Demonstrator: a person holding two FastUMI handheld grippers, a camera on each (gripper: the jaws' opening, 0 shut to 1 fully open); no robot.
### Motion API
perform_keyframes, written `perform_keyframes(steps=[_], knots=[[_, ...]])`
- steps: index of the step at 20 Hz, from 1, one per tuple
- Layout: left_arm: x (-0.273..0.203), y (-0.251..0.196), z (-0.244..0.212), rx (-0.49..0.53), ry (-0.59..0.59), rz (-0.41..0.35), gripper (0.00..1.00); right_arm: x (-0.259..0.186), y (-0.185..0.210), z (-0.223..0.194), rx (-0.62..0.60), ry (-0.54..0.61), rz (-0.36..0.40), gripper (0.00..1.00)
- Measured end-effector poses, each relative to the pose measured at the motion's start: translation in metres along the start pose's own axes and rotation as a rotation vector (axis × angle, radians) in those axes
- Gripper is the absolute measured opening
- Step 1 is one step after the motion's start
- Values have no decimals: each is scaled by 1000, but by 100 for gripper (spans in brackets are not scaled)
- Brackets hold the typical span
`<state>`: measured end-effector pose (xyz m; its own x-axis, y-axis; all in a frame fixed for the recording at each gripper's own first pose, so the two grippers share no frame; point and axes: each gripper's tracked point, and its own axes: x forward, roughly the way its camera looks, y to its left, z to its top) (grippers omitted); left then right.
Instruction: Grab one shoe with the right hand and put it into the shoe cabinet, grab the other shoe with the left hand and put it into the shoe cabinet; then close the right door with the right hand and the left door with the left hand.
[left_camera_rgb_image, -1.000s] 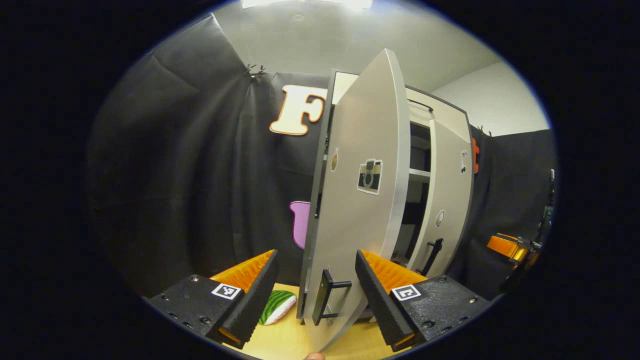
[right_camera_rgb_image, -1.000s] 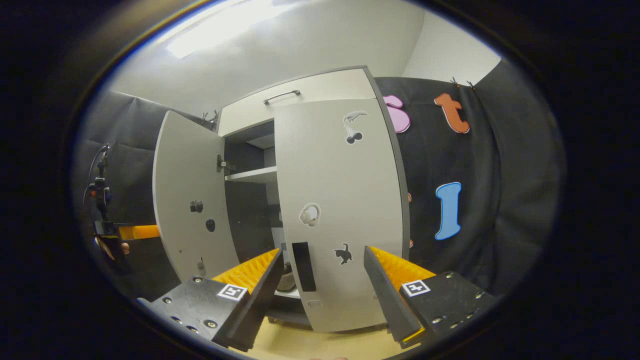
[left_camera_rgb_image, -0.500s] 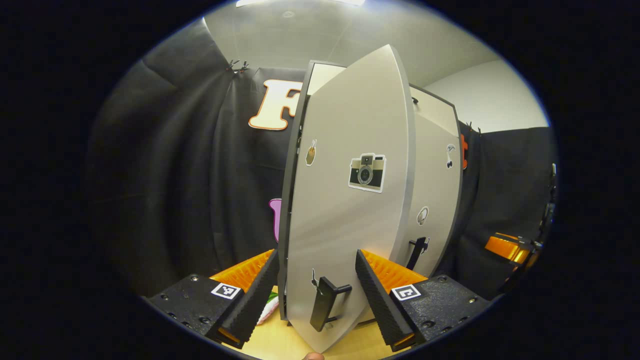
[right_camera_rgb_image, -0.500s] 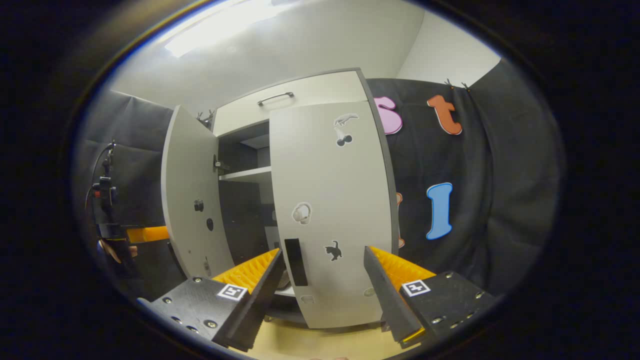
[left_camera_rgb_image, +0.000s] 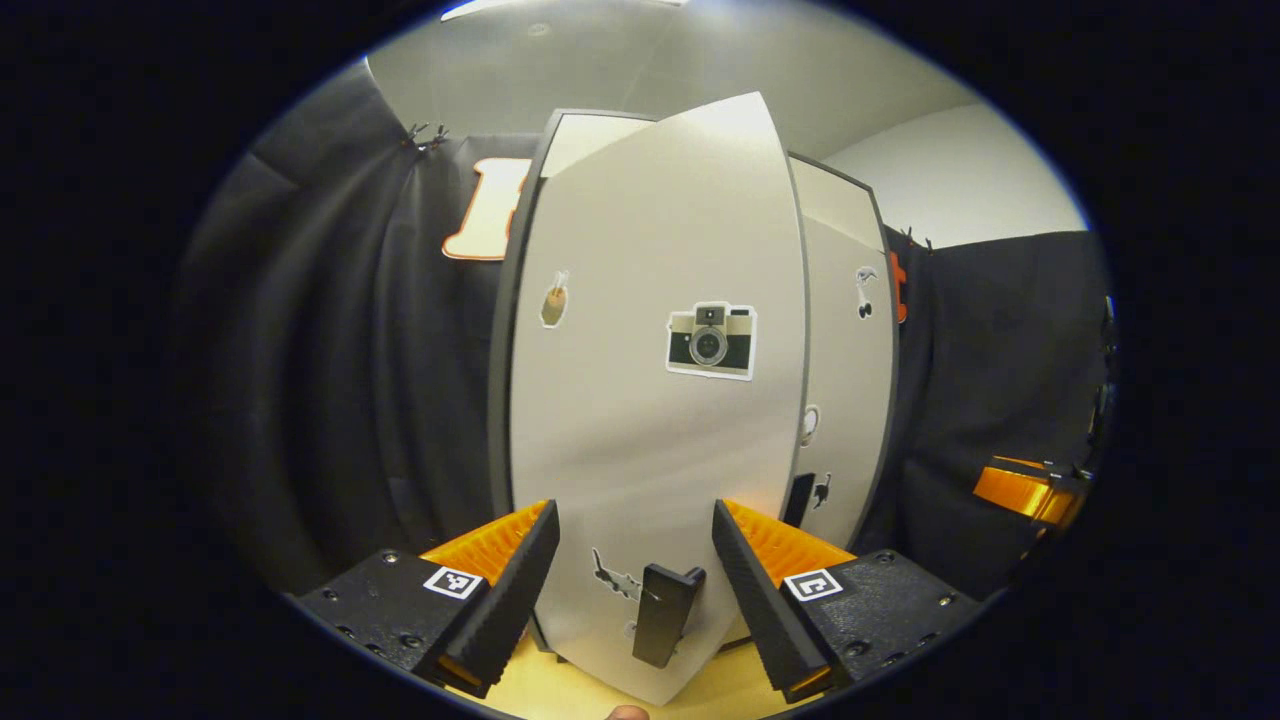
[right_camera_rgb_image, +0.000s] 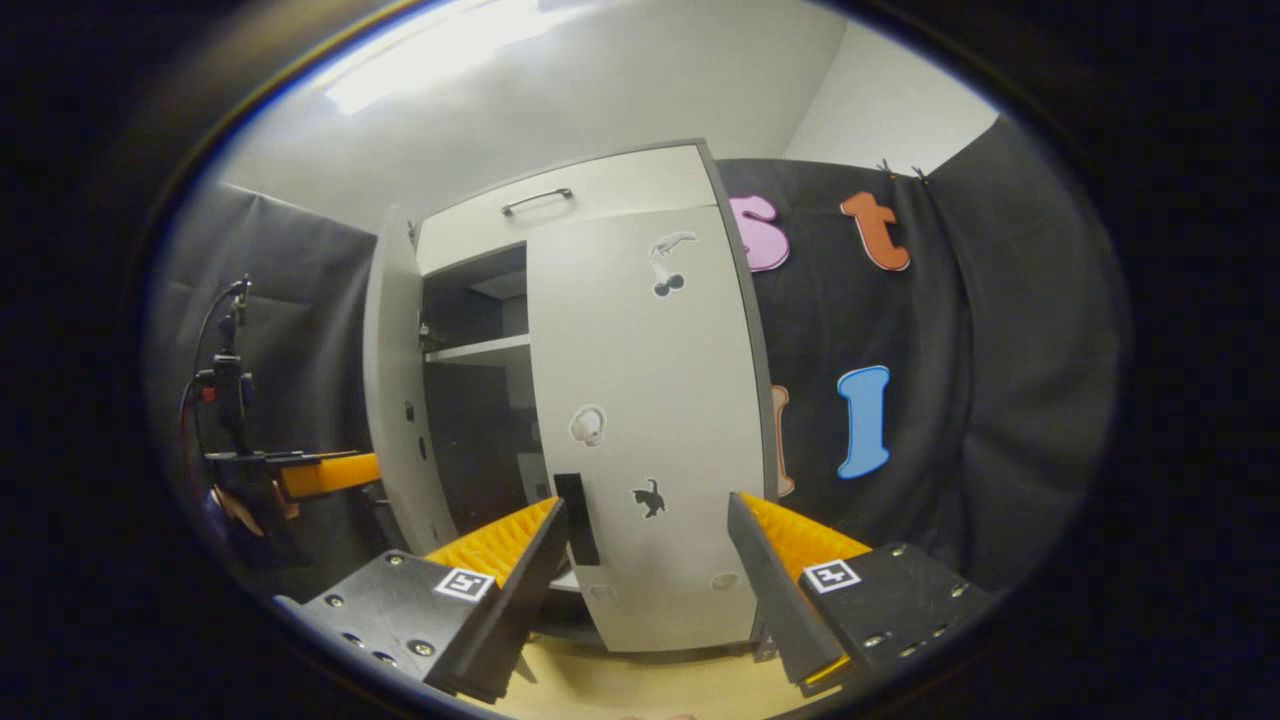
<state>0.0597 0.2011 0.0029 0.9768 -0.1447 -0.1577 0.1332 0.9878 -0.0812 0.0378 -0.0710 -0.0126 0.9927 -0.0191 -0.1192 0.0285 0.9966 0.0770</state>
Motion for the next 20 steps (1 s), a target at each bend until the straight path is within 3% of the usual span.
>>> perform_keyframes(steps=[6, 20], knots=[[10, -30, -2, 15, 6, -37, 94, -7, -9, -6, -4, 6, -19, 97], [-51, -37, 46, 58, -105, 35, 94, -17, 15, -2, -21, -17, 43, 97]])
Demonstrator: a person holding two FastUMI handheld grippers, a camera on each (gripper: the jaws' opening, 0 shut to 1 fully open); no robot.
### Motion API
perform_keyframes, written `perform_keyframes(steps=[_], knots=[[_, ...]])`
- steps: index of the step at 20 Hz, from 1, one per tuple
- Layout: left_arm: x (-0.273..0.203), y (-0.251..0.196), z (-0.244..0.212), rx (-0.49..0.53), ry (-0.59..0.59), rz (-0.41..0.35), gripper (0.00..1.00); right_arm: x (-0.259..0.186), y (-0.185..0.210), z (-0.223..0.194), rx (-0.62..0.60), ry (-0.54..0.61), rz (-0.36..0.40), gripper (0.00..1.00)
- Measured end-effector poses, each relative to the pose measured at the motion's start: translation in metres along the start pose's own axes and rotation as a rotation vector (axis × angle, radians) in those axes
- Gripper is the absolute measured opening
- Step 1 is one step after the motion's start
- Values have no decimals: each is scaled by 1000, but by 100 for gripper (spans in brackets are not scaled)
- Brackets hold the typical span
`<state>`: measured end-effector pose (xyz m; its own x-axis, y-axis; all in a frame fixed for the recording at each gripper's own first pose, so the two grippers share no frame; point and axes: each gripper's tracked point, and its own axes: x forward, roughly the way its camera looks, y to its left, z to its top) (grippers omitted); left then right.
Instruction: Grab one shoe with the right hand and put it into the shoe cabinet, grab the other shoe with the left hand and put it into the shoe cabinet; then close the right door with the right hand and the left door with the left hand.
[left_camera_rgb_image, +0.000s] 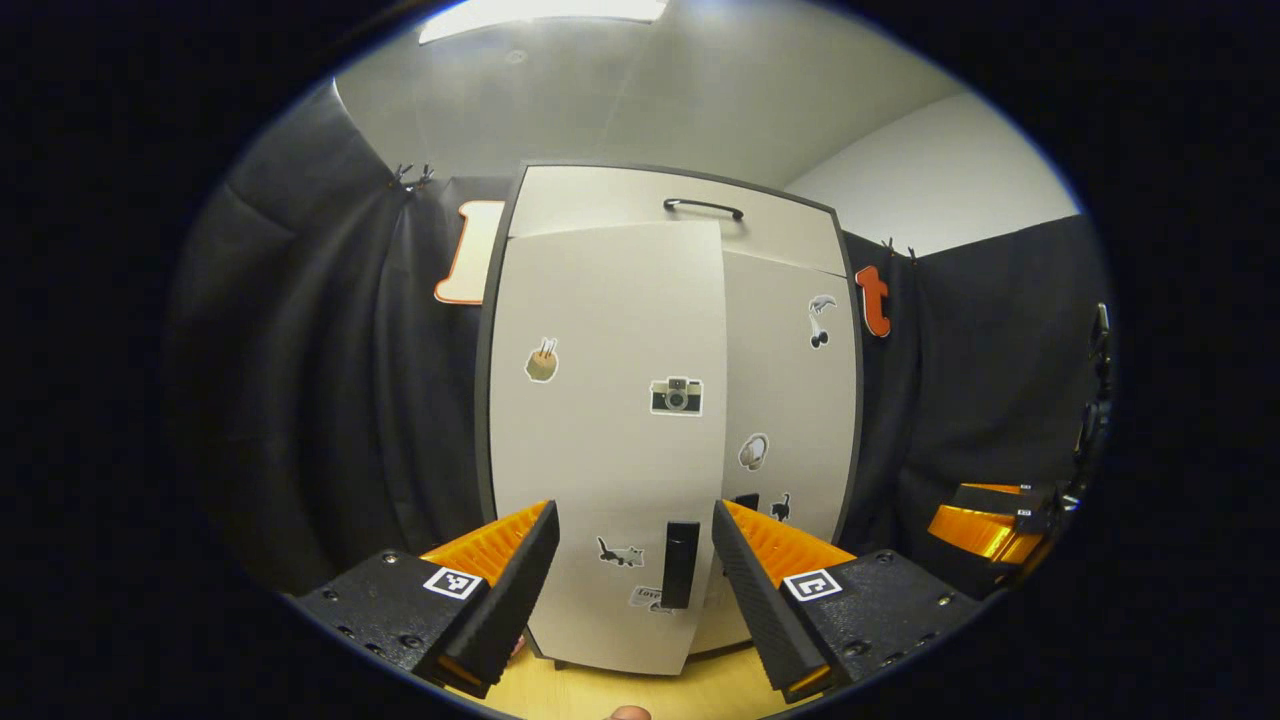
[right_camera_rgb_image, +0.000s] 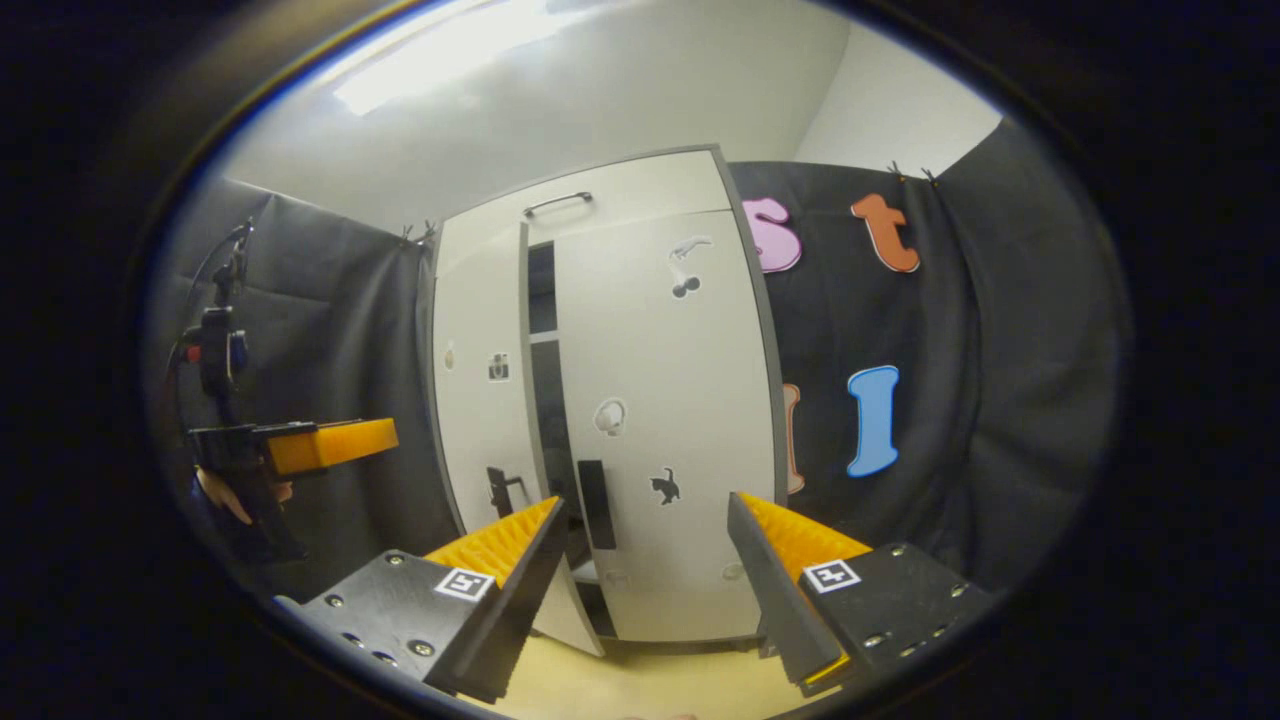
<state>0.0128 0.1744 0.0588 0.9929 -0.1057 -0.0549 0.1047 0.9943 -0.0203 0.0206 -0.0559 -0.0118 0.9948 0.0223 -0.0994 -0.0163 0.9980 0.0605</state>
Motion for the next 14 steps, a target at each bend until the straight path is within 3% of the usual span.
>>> perform_keyframes(steps=[6, 7, 8, 9, 10, 12, 13, 14], knots=[[-18, 0, 24, 33, -73, 79, 94, -11, 13, 31, -59, -95, -27, 96], [-19, -2, 25, 34, -81, 87, 90, -14, 17, 38, -63, -112, -35, 96], [-23, -5, 25, 34, -83, 93, 95, -15, 18, 46, -68, -130, -40, 96], [-24, -9, 26, 38, -85, 89, 90, -15, 22, 55, -72, -150, -41, 96], [-25, -15, 26, 45, -85, 81, 95, -16, 25, 62, -75, -170, -39, 96], [-26, -19, 27, 56, -90, 85, 91, -19, 29, 70, -80, -205, -47, 97], [-27, -20, 28, 58, -97, 92, 95, -21, 30, 74, -81, -220, -53, 97], [-26, -21, 28, 57, -106, 98, 94, -20, 34, 75, -79, -229, -59, 92]])
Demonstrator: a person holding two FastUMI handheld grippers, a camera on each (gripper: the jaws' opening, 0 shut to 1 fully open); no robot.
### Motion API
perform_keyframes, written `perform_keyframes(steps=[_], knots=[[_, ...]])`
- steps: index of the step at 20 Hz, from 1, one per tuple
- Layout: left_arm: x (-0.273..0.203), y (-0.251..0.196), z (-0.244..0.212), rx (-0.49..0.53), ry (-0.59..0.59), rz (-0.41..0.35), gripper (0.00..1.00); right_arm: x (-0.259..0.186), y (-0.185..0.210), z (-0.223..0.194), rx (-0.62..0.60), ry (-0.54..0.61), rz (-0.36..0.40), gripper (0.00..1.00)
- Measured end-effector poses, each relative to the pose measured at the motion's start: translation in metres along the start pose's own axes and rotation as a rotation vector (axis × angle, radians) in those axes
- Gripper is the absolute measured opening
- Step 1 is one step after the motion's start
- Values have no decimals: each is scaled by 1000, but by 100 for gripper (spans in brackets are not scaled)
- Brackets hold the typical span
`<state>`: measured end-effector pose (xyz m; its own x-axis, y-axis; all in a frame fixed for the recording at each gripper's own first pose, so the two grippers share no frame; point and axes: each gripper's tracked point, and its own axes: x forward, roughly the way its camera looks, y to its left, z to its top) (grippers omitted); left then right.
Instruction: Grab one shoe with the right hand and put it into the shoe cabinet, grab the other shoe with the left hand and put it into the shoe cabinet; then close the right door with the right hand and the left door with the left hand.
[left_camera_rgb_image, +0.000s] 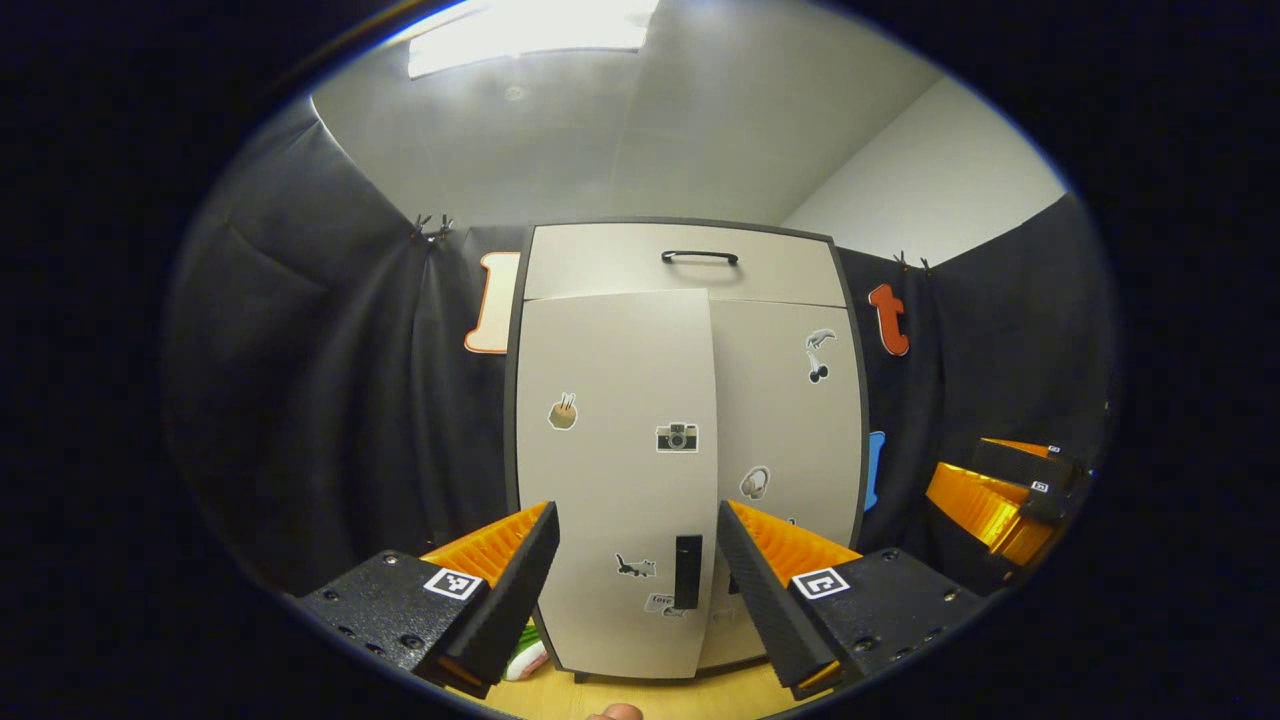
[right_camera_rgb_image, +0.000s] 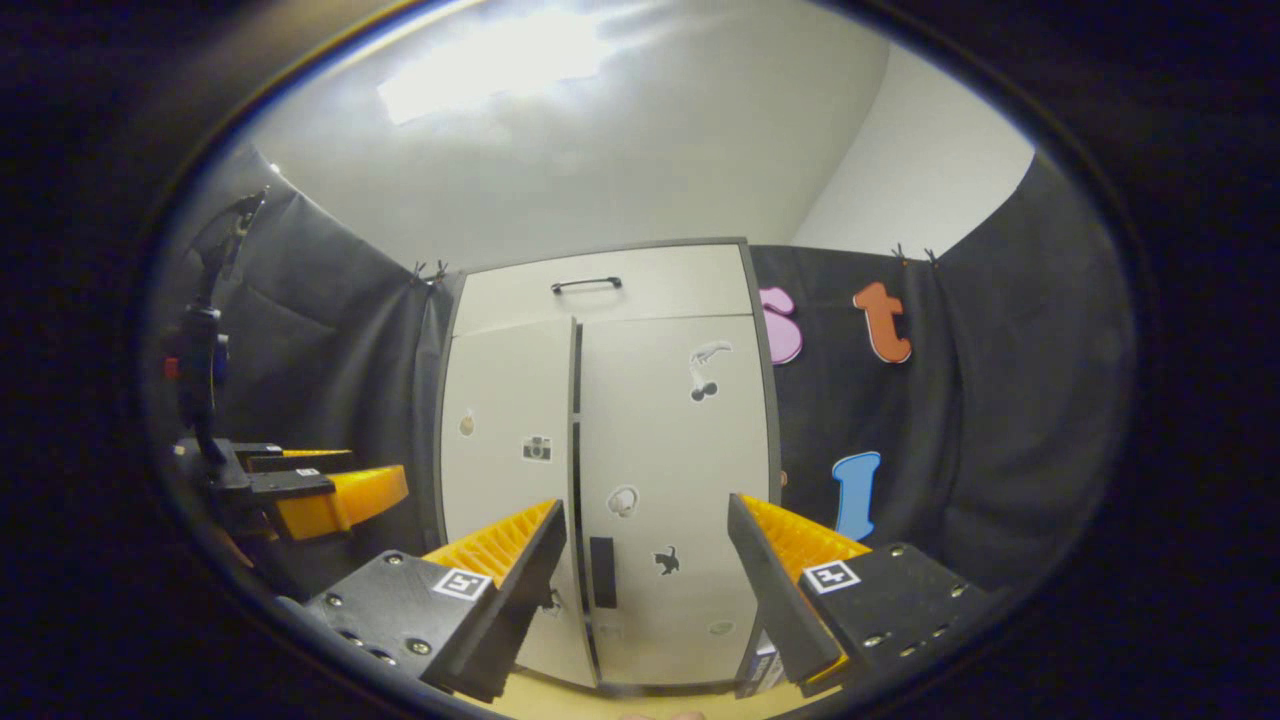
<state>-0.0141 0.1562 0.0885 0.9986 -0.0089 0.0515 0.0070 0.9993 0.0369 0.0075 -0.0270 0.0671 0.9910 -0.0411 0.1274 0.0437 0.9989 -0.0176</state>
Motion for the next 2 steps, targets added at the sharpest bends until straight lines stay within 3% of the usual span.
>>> perform_keyframes(steps=[2], knots=[[-1, -1, -1, -2, -6, 9, 97, 1, 4, -2, 2, 0, -4, 93]])
